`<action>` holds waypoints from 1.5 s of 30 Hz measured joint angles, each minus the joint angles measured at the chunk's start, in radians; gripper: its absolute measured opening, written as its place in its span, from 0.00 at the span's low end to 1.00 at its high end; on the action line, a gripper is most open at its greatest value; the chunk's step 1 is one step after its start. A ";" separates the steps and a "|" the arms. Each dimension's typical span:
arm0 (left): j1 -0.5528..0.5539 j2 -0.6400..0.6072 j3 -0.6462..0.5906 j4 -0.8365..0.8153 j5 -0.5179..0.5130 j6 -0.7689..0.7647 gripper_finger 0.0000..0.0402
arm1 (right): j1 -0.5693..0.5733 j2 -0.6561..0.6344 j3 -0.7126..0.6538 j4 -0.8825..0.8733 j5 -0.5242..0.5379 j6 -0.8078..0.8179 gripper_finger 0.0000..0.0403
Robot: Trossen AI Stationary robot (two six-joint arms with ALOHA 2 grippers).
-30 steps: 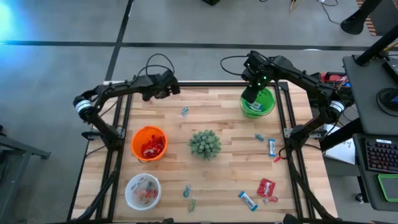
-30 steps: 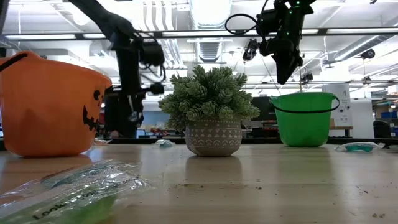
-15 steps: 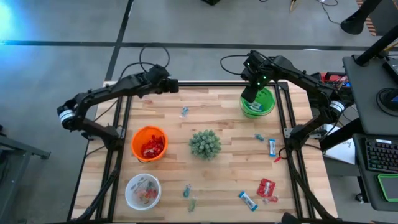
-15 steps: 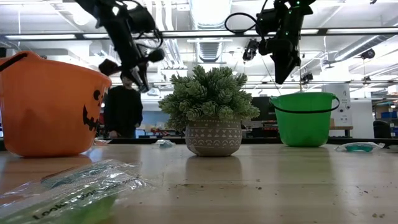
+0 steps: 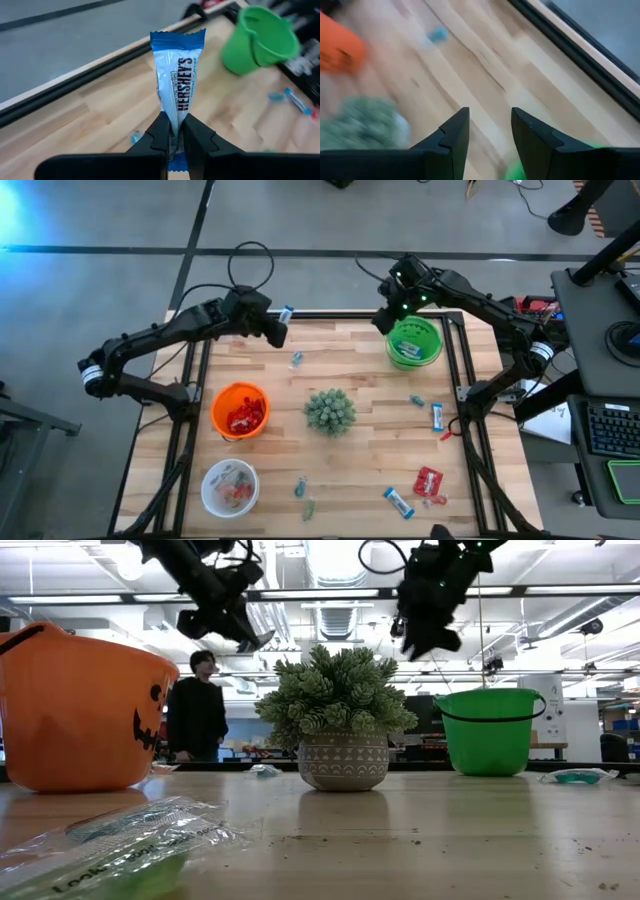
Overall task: Sort candy
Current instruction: Put the white chocolate into the green bucket
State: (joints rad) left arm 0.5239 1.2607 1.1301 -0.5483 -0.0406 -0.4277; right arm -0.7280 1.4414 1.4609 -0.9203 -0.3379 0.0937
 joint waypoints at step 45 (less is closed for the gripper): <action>-0.017 -0.045 0.000 0.235 0.304 0.157 0.02 | 0.377 0.125 0.000 0.886 0.159 0.459 0.49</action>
State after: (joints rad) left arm 0.5064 1.2152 1.1305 -0.3137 0.2635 -0.2711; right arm -0.3511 1.5665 1.4609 -0.0338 -0.1791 0.5530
